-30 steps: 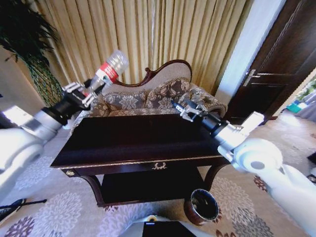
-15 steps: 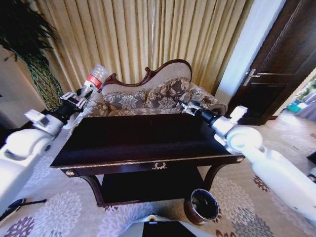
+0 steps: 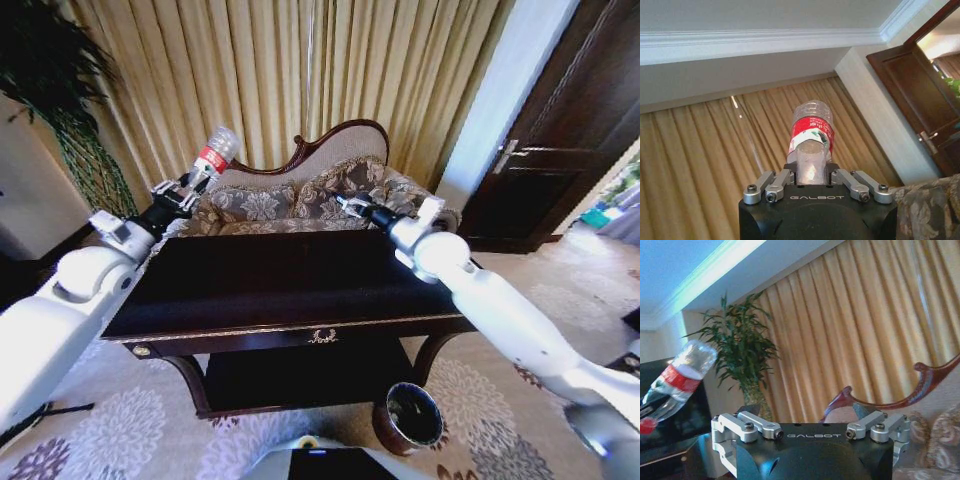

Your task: Move to the front of the table and place the trash on the table into the trash bin.

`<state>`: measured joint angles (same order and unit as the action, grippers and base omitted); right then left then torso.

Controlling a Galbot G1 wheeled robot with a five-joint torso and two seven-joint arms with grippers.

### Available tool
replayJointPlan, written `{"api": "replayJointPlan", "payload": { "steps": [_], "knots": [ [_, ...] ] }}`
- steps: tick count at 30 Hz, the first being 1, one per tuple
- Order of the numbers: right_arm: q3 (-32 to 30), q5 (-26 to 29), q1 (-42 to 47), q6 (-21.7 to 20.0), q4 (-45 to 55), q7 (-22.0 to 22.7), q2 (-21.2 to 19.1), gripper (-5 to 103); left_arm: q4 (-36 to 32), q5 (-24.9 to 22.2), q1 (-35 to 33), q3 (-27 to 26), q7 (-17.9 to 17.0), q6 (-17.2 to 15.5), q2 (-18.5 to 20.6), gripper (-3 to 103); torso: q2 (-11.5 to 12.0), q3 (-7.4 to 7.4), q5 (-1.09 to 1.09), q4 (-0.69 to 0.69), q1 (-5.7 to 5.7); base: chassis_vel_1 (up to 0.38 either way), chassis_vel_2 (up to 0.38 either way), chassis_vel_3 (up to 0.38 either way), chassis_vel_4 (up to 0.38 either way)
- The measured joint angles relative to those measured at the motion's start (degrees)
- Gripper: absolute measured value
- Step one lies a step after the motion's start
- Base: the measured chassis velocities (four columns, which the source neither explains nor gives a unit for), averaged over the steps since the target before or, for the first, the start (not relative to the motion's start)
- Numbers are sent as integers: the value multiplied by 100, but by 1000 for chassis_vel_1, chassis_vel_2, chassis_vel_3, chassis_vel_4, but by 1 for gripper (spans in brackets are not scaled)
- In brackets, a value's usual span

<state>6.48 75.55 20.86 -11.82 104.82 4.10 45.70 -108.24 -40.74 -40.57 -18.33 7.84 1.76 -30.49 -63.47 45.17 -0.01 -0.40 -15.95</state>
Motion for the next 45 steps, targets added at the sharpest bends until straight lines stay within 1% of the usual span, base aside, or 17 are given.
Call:
{"api": "replayJointPlan", "payload": {
  "steps": [2,3,6,9,11,13,16,20,30,45],
  "knots": [
    [139,54,-192,0,-31,-18,154,100,-106,-46,318,264,-8,-103,-89,27,-1,0,1,-2,0,0,0,0,0],
    [139,54,-192,0,-31,-18,154,100,-106,-46,318,264,-8,-103,-89,27,-1,0,1,-2,0,0,0,0,0],
    [198,179,-365,-17,-18,-42,286,100,-288,-86,589,521,-17,-207,-155,27,-1,0,1,-3,0,0,0,0,0],
    [199,324,-480,-22,15,-47,356,100,-424,-86,629,578,-27,-262,-184,27,-1,0,1,-2,0,0,0,0,0],
    [190,464,-587,-29,63,-54,395,100,-556,-82,613,583,-31,-288,-180,27,-1,0,0,0,0,0,0,0,0],
    [184,511,-615,-29,85,-55,403,100,-598,-77,602,584,-34,-293,-176,27,-1,-1,0,0,0,0,0,0,0],
    [133,755,-737,-50,242,-55,446,100,-849,-74,566,573,-108,-372,-136,27,-1,-1,0,-1,0,0,0,0,0],
    [120,830,-779,-60,325,-55,470,100,-971,-84,565,553,-125,-415,-86,27,-1,-1,0,-1,1,0,0,0,0],
    [141,889,-795,-72,556,-58,474,100,-1157,-178,506,442,-144,-439,131,27,-1,-1,1,-1,1,0,0,0,0],
    [228,901,-880,-89,627,-65,427,100,-1451,-165,334,622,-204,-517,116,27,-1,-1,1,-1,1,0,0,0,0]
  ]
}}
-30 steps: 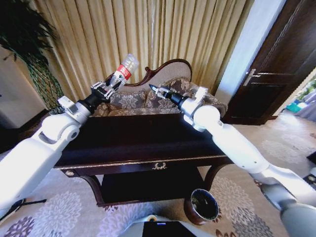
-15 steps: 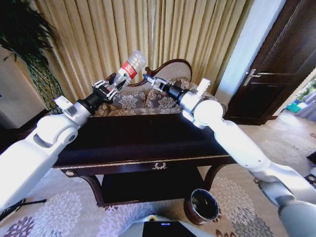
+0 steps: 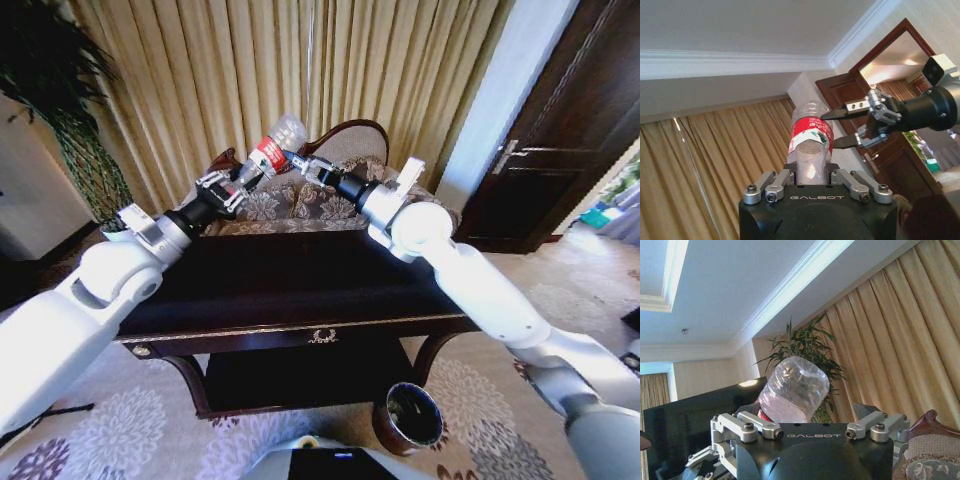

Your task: Move to the front of the table and place the trash on the table into the trash bin.

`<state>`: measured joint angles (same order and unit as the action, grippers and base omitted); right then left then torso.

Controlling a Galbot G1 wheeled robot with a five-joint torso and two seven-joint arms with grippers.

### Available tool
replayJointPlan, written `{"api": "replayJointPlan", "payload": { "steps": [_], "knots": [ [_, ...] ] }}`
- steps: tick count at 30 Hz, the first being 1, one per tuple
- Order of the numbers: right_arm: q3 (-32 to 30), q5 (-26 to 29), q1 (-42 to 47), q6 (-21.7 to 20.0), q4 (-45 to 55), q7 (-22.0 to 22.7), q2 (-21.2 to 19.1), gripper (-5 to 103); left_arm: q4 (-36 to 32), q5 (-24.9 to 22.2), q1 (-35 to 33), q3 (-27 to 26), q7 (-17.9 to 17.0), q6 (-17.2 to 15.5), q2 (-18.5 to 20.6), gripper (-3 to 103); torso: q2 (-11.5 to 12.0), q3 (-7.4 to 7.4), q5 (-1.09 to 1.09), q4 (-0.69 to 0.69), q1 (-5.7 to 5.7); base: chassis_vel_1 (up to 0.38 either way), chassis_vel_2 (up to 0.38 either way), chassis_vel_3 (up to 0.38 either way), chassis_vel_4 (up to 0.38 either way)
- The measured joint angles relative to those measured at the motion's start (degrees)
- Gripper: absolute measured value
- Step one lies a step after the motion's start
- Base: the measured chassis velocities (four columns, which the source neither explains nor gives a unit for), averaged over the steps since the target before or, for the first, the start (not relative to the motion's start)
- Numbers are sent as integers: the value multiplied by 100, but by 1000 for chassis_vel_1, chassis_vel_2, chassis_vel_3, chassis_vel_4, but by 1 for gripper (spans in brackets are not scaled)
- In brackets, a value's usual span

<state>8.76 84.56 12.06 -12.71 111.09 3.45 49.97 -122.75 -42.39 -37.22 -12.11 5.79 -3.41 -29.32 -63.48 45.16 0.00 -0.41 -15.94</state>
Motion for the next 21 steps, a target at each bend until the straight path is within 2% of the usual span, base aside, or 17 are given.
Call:
{"api": "replayJointPlan", "payload": {
  "steps": [21],
  "knots": [
    [102,-42,121,-62,118,-28,-21,100,-98,38,-63,159,45,2,16,27,0,0,0,0,0,0,0,0,0]
  ]
}}
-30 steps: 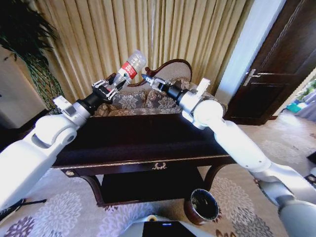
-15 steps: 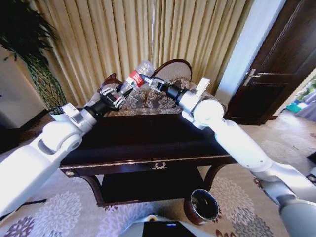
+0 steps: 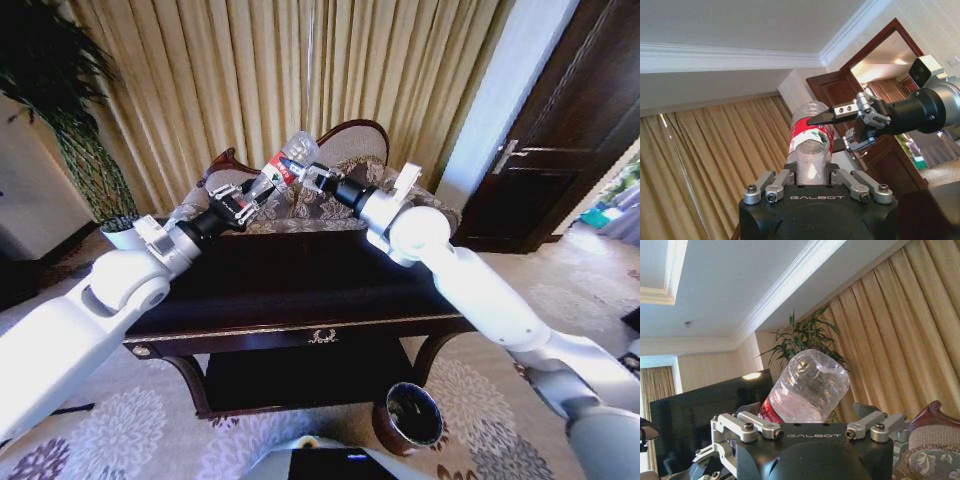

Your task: Move to the front of the table and place the trash on the table into the trash bin.

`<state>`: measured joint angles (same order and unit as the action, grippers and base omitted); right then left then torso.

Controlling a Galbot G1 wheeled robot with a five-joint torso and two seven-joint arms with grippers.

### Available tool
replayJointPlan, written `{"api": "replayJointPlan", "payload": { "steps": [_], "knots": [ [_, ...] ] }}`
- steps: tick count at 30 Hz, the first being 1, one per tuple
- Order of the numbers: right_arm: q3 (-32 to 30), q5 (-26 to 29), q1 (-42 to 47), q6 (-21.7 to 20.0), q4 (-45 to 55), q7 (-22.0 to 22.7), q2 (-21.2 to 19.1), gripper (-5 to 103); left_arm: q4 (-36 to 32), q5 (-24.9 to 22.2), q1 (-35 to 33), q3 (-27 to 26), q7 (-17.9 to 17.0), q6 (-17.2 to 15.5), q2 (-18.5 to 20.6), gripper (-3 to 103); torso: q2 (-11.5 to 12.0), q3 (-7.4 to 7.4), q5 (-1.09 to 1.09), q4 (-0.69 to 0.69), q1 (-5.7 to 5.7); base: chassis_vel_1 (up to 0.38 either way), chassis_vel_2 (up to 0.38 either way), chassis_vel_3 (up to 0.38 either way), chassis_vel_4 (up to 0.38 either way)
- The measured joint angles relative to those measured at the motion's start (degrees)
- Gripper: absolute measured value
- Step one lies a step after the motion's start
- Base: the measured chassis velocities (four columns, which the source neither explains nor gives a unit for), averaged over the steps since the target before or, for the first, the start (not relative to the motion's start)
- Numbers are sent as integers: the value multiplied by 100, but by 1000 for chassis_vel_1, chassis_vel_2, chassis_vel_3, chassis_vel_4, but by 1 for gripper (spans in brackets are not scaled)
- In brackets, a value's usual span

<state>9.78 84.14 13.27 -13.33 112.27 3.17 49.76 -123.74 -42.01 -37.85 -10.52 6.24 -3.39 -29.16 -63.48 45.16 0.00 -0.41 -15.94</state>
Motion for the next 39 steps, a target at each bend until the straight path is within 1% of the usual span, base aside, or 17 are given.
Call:
{"api": "replayJointPlan", "payload": {
  "steps": [13,15,16,19,20,22,23,25,27,29,30,33,34,35,37,38,39],
  "knots": [
    [22,-10,-51,-5,-48,11,-4,101,-213,26,-171,67,13,4,-16,27,0,0,0,0,0,0,0,0,0],
    [21,-10,-23,-6,-35,10,-35,96,-203,45,-187,66,19,5,-12,27,0,0,0,0,0,0,0,0,0],
    [21,-10,-23,-6,-35,10,-35,96,-203,45,-187,66,19,5,-12,27,0,0,0,0,0,0,0,0,0],
    [26,-52,-3,-6,-28,8,-54,82,-192,47,-176,47,19,9,0,27,0,0,0,0,0,0,0,0,0],
    [26,-52,-3,-6,-28,8,-54,82,-192,47,-176,47,19,9,0,27,0,0,0,0,0,0,0,0,0],
    [38,-69,-3,2,-32,9,-51,76,-179,44,-167,30,19,13,13,27,0,0,0,0,0,0,0,0,0],
    [38,-69,-3,2,-32,9,-51,76,-179,44,-167,30,19,13,13,27,0,0,0,0,0,0,0,0,0],
    [46,-77,-6,19,-44,14,-40,68,-159,41,-172,9,20,24,22,27,0,0,0,0,0,0,0,0,0],
    [54,-80,-6,24,-48,17,-34,66,-158,41,-180,2,18,25,24,27,0,0,0,0,0,0,0,0,0],
    [62,-86,-4,29,-50,18,-21,59,-166,52,-206,2,-60,26,19,27,0,0,0,0,0,0,0,0,0],
    [62,-86,-4,29,-50,18,-21,59,-166,52,-206,2,-60,26,19,27,0,0,0,0,0,0,0,0,0],
    [62,-95,27,36,-49,25,-23,52,-212,64,-263,5,-231,-21,6,27,0,0,0,0,0,0,0,0,0],
    [59,-100,43,37,-52,29,-32,49,-219,64,-289,-10,-269,-53,4,31,0,0,0,0,0,0,0,0,0],
    [59,-100,43,37,-52,29,-32,49,-219,64,-289,-10,-269,-53,4,31,0,0,0,0,0,0,0,0,0],
    [55,-109,64,26,-64,43,-44,46,-235,64,-296,-42,-293,-57,3,42,0,0,-1,0,0,0,0,0,0],
    [44,-114,82,26,-62,43,-48,40,-229,63,-297,-46,-299,-83,-1,48,0,0,-1,0,0,0,0,0,0],
    [44,-114,82,26,-62,43,-48,40,-229,63,-297,-46,-299,-83,-1,48,0,0,-1,0,0,0,0,0,0]
  ]
}}
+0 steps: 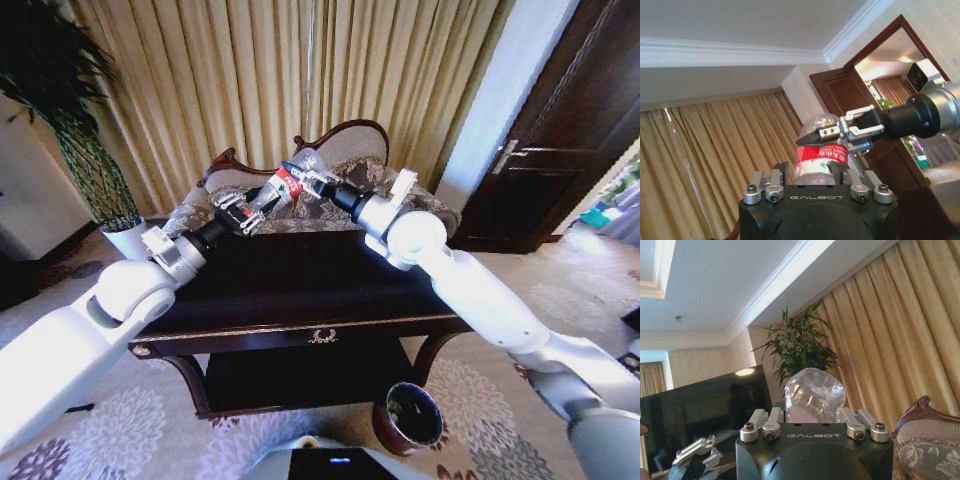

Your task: Move to the front of the table and place the trash on the table into the trash bin.

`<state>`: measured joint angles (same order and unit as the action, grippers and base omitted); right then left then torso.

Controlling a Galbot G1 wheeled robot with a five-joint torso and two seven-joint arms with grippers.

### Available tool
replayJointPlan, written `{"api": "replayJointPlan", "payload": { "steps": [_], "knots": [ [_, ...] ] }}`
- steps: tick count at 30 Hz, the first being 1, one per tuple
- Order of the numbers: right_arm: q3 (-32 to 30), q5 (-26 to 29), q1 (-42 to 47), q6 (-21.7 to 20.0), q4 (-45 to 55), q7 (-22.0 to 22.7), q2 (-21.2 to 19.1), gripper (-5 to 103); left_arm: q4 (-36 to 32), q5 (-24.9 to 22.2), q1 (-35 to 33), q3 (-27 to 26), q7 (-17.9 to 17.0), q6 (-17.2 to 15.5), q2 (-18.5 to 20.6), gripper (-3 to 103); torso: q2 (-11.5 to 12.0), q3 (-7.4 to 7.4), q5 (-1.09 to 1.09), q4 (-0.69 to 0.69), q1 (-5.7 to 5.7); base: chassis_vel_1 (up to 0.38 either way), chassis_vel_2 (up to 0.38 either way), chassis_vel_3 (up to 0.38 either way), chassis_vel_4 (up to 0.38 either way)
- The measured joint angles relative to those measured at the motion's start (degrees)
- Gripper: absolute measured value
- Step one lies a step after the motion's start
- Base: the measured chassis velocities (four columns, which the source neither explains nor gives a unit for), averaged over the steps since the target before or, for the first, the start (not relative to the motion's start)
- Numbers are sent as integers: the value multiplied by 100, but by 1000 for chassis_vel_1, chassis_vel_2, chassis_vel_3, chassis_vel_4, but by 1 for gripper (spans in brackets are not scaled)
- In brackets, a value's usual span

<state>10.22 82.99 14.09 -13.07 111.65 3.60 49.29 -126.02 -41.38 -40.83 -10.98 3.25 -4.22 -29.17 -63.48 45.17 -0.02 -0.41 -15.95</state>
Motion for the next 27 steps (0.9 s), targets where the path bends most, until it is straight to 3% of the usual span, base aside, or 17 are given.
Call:
{"api": "replayJointPlan", "payload": {
  "steps": [4,8,9,14,19,21,23,26,27],
  "knots": [
    [-19,-6,50,0,14,-1,-5,30,6,-30,8,-8,-3,-60,-5,64,0,0,1,0,0,0,0,0,0],
    [-35,-7,74,0,19,-4,-11,29,-11,-60,-13,-33,-16,-85,-6,75,0,0,1,0,0,0,0,0,0],
    [-47,-8,77,1,11,-4,-11,29,-34,-82,-33,-70,-24,-106,-7,86,0,0,2,0,0,0,0,0,0],
    [-146,-27,120,52,-184,138,2,29,-63,-116,-282,-364,-127,-126,-45,98,0,0,1,0,0,0,0,0,0],
    [-250,-100,239,79,-330,183,-42,29,-27,-137,-629,-872,-147,-130,-60,100,0,0,2,0,0,0,0,0,0],
    [-418,-273,418,86,-480,289,-124,29,2,-317,-1046,-1569,-230,-260,-64,100,0,0,2,1,0,0,0,0,0],
    [-454,-339,455,86,-514,314,-141,29,16,-377,-1123,-1707,-284,-312,-71,100,0,0,3,1,0,0,0,0,0],
    [-660,-753,609,86,-670,388,-205,29,132,-519,-1257,-1990,-750,-489,-210,100,0,0,2,0,0,0,0,0,0],
    [-660,-753,609,86,-670,388,-205,29,132,-519,-1257,-1990,-750,-489,-210,100,0,0,2,0,0,0,0,0,0]
  ]
}}
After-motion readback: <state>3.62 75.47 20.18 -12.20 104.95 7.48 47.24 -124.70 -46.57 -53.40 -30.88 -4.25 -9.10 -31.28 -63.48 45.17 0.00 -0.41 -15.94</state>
